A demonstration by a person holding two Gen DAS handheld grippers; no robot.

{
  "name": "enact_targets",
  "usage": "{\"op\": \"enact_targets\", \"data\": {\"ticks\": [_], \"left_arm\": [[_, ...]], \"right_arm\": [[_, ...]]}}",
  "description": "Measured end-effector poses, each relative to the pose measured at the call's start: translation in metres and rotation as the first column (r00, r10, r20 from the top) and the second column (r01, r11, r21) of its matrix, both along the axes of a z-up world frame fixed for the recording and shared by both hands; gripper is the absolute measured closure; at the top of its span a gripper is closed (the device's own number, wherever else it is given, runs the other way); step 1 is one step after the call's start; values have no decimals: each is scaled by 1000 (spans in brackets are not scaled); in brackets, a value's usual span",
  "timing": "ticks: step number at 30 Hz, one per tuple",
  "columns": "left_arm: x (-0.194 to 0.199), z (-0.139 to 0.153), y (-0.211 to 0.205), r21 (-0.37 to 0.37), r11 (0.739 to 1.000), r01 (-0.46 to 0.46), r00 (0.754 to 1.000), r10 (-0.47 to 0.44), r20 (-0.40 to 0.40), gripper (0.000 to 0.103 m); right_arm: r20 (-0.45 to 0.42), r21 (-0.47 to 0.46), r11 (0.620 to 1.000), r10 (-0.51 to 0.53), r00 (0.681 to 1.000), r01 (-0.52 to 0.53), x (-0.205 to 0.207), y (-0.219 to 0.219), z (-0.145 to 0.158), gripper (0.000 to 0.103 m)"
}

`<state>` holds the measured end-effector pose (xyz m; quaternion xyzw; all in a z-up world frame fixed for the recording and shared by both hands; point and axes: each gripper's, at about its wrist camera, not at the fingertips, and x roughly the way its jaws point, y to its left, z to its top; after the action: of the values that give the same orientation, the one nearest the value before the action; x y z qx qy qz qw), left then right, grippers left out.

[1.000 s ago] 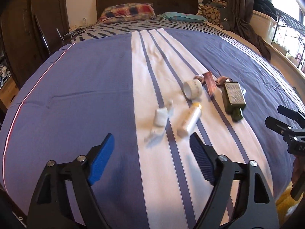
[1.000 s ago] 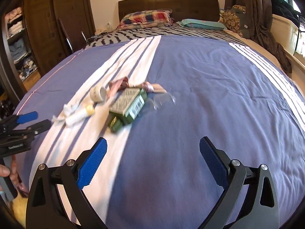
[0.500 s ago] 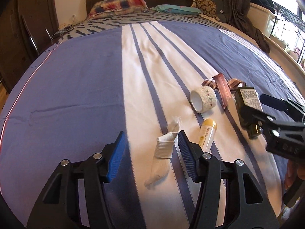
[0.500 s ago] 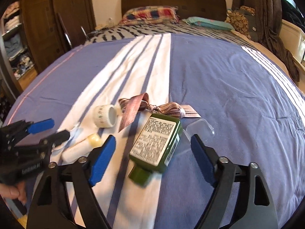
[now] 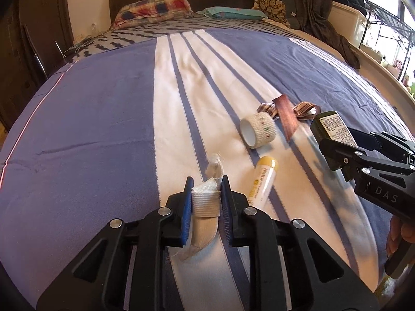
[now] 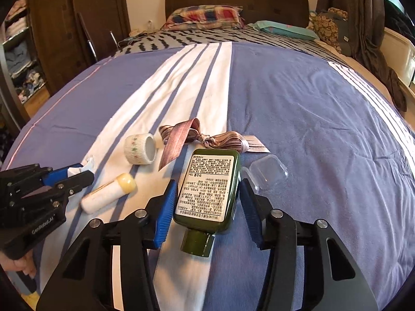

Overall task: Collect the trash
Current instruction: 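Grasp the white gauze roll with the left tool while the right grasps the green bottle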

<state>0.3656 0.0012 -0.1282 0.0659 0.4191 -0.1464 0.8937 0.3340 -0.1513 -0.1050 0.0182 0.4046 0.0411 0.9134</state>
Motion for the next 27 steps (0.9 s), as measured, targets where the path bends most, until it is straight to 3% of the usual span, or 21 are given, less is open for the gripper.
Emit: {"op": "enact_targets", "data": {"ticks": [9, 15, 21, 27], "left_arm": [[-61, 63, -7, -12, 1000, 8, 993, -7, 120, 84], [-123, 92, -9, -41, 999, 10, 986, -3, 168, 84], [-193, 98, -12, -68, 997, 31, 981, -17, 192, 84], [-252, 89, -17, -91, 994, 57, 980, -38, 194, 84]], "right_arm": [[76, 5, 1000, 5, 997, -5, -52, -9, 47, 53], [156, -5, 1000, 11, 988, -10, -112, -19, 83, 53], [219, -16, 999, 36, 975, -33, -183, -31, 99, 53], [240, -10, 999, 52, 969, -51, -244, -43, 92, 53]]}}
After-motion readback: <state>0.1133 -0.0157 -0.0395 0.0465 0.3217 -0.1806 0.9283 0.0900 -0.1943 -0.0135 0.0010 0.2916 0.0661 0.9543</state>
